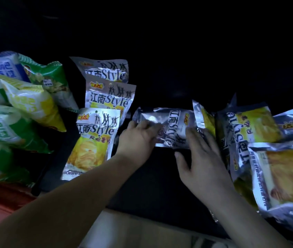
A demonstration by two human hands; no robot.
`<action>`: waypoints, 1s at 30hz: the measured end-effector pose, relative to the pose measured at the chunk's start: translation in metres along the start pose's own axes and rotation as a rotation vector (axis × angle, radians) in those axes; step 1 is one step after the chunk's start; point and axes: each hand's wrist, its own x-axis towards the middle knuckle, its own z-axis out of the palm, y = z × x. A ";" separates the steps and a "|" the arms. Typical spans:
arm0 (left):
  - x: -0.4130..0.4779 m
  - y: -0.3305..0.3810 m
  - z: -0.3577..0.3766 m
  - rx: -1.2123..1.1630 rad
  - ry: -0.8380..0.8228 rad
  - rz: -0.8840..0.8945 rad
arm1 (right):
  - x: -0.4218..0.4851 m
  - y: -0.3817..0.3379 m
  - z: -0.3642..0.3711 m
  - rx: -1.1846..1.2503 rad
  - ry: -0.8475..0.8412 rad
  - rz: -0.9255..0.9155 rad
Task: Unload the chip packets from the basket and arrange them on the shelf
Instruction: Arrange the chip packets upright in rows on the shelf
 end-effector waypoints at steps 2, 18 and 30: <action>0.000 0.004 -0.004 -0.138 0.062 -0.044 | 0.001 0.004 -0.005 0.045 -0.005 0.049; -0.073 -0.027 -0.117 -1.521 -0.086 -0.483 | 0.015 -0.064 -0.009 0.934 -0.092 0.069; -0.090 -0.105 -0.117 -1.100 0.167 -0.615 | 0.006 -0.133 0.055 0.876 -0.256 0.029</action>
